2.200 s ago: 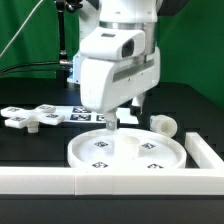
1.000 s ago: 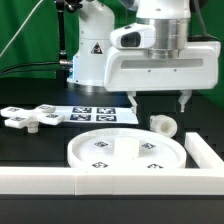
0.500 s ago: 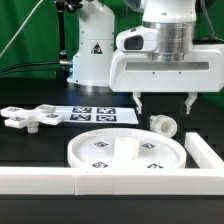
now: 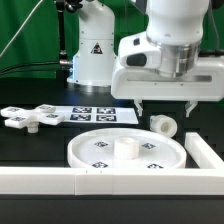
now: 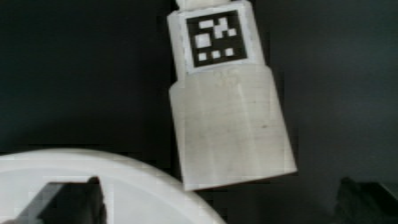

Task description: Assemble round table

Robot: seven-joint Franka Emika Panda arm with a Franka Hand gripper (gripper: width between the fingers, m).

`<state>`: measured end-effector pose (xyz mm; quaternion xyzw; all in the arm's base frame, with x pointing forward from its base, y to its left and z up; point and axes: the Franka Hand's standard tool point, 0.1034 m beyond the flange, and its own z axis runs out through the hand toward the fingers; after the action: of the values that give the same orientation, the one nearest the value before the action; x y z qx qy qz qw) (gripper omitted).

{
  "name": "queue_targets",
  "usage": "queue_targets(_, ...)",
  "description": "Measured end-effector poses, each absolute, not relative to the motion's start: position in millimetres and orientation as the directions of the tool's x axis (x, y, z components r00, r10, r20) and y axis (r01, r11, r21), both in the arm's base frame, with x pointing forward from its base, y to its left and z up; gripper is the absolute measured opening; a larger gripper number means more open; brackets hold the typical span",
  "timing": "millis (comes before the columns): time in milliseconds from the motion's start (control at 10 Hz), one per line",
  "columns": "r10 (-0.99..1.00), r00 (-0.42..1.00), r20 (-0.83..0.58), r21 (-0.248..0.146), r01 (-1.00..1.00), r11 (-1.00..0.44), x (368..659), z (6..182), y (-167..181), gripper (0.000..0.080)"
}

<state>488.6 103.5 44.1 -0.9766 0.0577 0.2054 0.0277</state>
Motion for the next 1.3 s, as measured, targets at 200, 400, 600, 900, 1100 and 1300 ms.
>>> queue_targets(200,-0.082,0.844,-0.529,-0.024,-0.112,-0.993,486.3,42.2,106.7,0.0649)
queue_targets(400,-0.069,0.771,-0.633,-0.015,-0.101,-0.995,480.4,37.0,106.3,0.0649)
queue_targets(600,-0.065,0.709,-0.702,-0.007,-0.097,-0.995,480.5,30.3,104.8,0.0649)
queue_targets(900,-0.05,0.557,-0.829,0.007,-0.08,-0.997,472.5,24.0,102.2,0.0649)
queue_targets(1100,-0.044,0.54,-0.841,0.004,-0.075,-0.997,476.0,15.0,105.5,0.0649)
queue_targets(1300,-0.042,0.559,-0.828,0.003,-0.07,-0.998,478.1,12.1,109.6,0.0649)
